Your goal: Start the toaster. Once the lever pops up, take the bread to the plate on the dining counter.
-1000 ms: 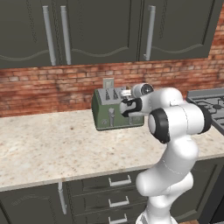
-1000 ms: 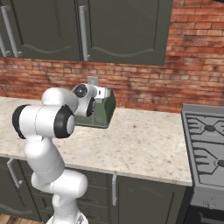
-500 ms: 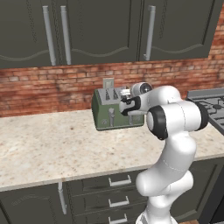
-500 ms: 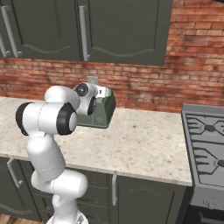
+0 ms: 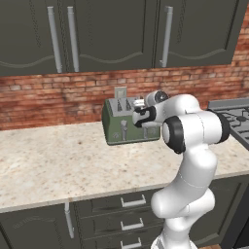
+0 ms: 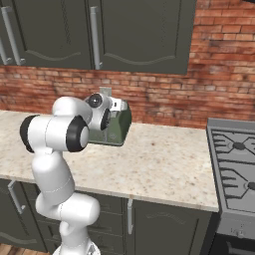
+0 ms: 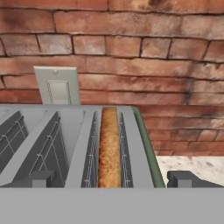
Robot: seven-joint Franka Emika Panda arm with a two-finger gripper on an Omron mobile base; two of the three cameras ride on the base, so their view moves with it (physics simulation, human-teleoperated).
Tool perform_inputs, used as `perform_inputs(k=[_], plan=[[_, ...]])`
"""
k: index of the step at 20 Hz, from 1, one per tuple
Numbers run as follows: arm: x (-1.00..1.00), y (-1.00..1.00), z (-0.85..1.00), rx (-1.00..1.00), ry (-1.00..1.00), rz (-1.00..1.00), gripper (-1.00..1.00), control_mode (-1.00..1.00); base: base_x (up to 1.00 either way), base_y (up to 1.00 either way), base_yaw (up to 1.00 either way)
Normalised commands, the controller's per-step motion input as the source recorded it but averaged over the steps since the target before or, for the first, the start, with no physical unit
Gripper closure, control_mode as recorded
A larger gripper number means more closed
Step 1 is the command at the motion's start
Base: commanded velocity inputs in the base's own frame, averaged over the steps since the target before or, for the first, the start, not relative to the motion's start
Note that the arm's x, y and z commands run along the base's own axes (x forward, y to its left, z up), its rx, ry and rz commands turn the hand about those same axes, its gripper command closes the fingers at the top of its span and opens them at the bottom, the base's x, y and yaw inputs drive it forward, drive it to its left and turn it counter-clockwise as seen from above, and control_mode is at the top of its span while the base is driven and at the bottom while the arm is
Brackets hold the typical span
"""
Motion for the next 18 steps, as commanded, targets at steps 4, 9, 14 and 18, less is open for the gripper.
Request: perform_inputs(k=[4,9,14,18], plan=[[0.05,0.00,0.00,0.00,0.03,0.00,-1.00,-1.00,0.00,0.00,0.00],[0.04,0.00,0.00,0.00,0.02,0.00,-1.00,-1.00,0.00,0.00,0.00],[0.00,0.00,0.00,0.00,0.01,0.00,-1.00,-1.00,0.00,0.00,0.00],[0.00,0.00,-0.01,0.00,0.01,0.00,-1.00,-1.00,0.00,0.00,0.00]])
